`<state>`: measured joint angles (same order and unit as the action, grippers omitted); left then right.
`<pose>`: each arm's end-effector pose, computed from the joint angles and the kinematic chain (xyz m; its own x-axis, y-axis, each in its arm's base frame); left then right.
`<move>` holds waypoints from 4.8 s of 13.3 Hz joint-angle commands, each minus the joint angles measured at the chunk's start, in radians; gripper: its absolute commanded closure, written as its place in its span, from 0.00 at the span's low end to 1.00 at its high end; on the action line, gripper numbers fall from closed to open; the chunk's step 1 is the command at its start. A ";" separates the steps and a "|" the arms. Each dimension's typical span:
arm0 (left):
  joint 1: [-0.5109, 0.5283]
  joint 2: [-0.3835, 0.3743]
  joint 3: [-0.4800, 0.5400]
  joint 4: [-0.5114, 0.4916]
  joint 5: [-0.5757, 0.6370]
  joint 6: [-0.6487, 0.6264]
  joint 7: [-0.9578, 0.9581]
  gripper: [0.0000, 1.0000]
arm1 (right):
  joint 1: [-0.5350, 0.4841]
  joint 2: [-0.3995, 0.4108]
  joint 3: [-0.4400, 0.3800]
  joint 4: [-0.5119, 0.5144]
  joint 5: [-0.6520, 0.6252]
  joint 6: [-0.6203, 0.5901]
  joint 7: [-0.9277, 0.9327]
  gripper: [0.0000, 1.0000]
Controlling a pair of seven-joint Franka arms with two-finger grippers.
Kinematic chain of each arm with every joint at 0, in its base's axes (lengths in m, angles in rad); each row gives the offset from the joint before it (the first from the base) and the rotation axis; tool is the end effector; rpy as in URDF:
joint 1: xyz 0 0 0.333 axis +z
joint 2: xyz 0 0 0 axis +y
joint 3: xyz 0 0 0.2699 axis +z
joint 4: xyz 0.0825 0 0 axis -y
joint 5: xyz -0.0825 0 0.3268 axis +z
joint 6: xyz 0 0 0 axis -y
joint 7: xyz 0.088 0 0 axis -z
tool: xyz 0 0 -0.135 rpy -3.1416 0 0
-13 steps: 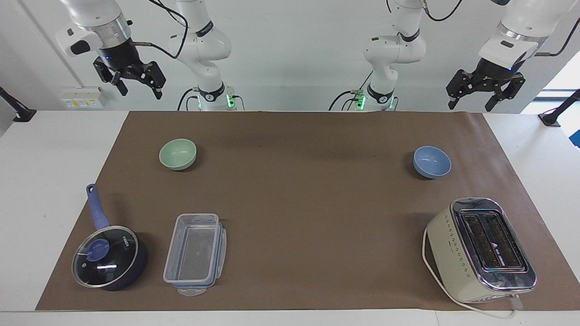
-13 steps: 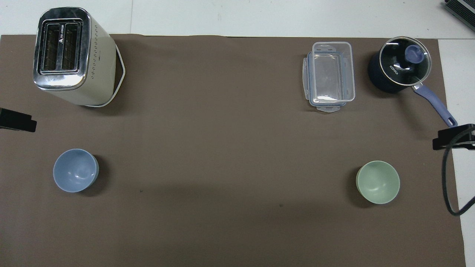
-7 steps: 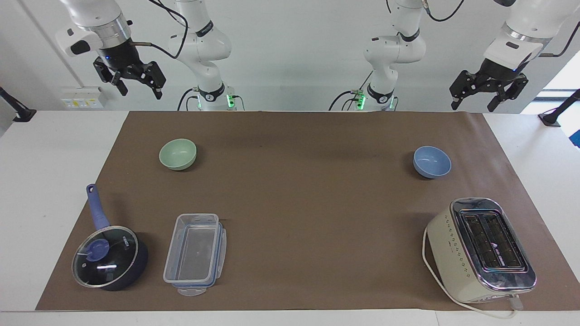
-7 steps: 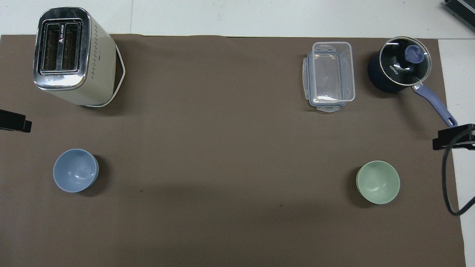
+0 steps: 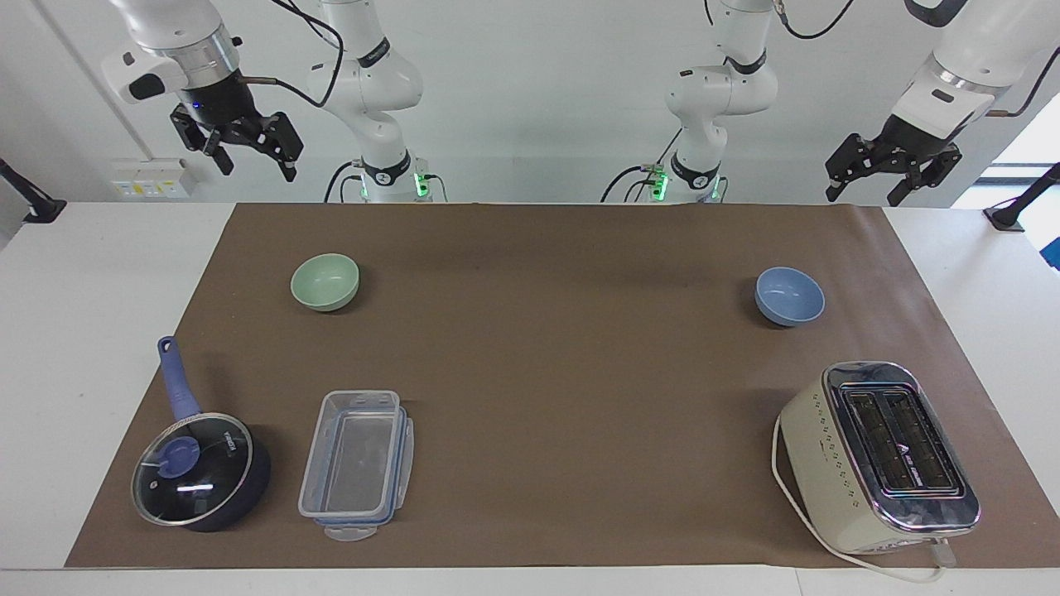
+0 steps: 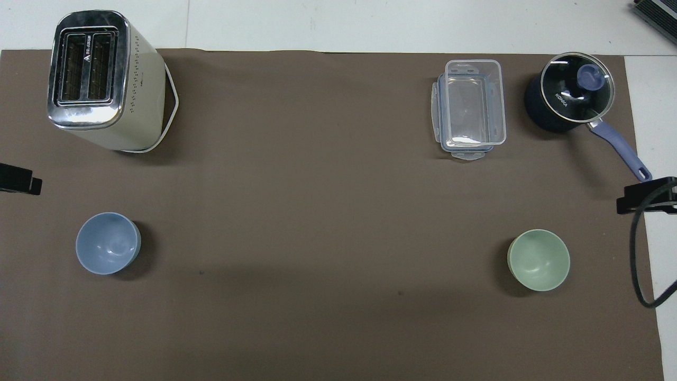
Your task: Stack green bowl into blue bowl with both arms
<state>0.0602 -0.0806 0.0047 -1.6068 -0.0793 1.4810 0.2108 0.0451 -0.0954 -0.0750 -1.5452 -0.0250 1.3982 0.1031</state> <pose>0.4648 0.0190 0.5673 0.9880 -0.1518 -0.0273 -0.1489 -0.9850 0.0872 0.4515 -0.0189 0.5914 0.9894 -0.1361 -0.0497 -0.1351 -0.9906 0.0229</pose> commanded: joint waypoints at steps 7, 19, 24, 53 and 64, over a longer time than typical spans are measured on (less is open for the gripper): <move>0.185 -0.039 -0.002 -0.408 -0.169 0.352 0.299 0.00 | -0.013 0.000 0.001 0.007 0.020 -0.010 -0.011 0.00; 0.271 0.108 -0.002 -0.665 -0.258 0.706 0.483 0.24 | -0.039 -0.010 0.000 -0.010 0.077 -0.012 -0.008 0.00; 0.259 0.119 -0.002 -0.713 -0.258 0.769 0.484 0.50 | -0.037 -0.010 -0.002 -0.012 0.050 -0.007 -0.034 0.00; -0.674 0.137 -0.018 -0.674 -0.255 1.001 -0.613 1.00 | -0.057 -0.015 -0.006 -0.030 -0.009 0.045 -0.082 0.00; -0.718 0.173 -0.019 -0.679 -0.255 1.019 -0.614 0.96 | -0.112 -0.081 -0.009 -0.398 0.007 0.313 -0.213 0.00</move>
<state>-0.6257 0.0885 -0.0323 -2.2899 -0.3213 2.4982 -0.3982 -0.0381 -0.1296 -0.0850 -1.8046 -0.0219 1.6206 -0.0336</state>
